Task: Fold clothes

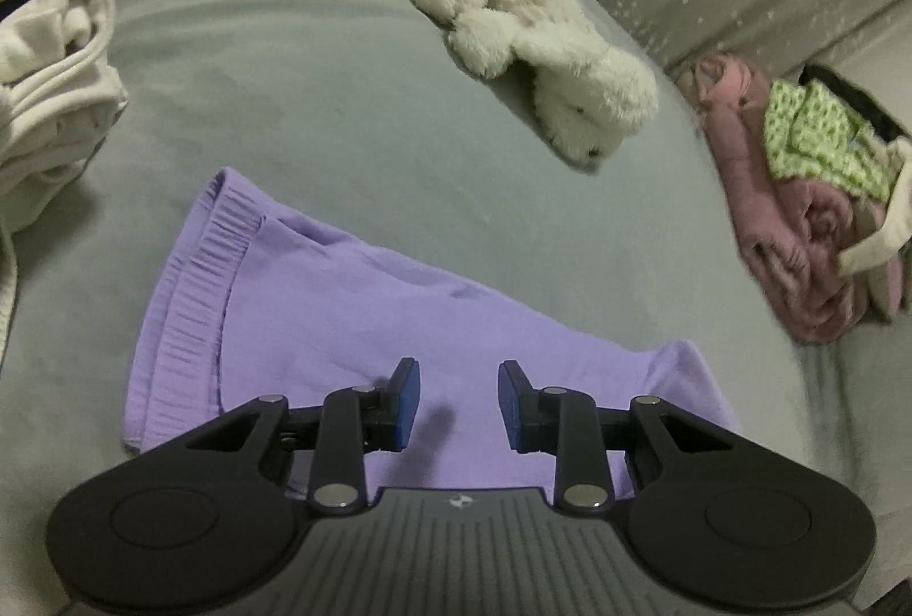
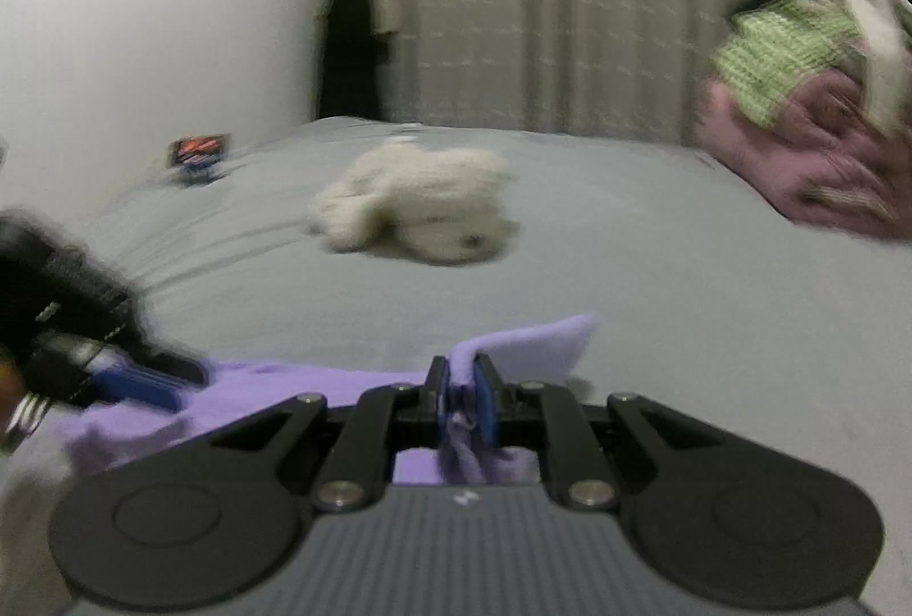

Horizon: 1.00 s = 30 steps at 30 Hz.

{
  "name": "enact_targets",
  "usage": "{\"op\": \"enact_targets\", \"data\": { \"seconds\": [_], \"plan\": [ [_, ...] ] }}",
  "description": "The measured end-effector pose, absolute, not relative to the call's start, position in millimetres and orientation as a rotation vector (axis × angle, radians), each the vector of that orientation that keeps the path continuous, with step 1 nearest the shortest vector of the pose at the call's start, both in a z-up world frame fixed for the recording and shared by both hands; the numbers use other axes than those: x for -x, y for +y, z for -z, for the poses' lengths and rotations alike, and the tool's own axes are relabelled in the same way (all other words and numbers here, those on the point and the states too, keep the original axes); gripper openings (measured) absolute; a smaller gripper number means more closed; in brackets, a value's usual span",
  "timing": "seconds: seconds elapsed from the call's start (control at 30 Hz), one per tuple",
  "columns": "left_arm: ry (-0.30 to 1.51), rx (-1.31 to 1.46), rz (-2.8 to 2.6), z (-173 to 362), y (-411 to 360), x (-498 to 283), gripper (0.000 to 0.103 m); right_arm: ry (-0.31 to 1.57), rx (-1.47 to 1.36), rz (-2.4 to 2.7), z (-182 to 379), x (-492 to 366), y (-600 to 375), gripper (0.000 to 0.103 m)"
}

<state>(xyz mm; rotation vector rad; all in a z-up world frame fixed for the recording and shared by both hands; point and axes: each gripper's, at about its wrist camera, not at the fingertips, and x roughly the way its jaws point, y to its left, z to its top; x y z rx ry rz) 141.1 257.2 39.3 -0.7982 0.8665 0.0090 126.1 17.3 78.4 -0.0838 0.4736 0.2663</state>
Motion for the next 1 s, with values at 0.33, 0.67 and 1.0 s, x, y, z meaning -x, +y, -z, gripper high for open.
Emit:
{"op": "enact_targets", "data": {
  "seconds": [0.33, 0.67, 1.0],
  "plan": [
    [0.861, 0.906, 0.067, -23, 261, -149, 0.036, 0.451, 0.314, -0.428, -49, -93, 115, 0.011],
    [0.869, 0.935, 0.127, -11, 251, -161, 0.039, 0.442, 0.336, -0.51, -48, -84, 104, 0.011],
    [0.855, 0.907, 0.103, -5, 252, -165, 0.006, 0.419, 0.318, -0.569, -49, -71, 99, 0.011]
  ]
}}
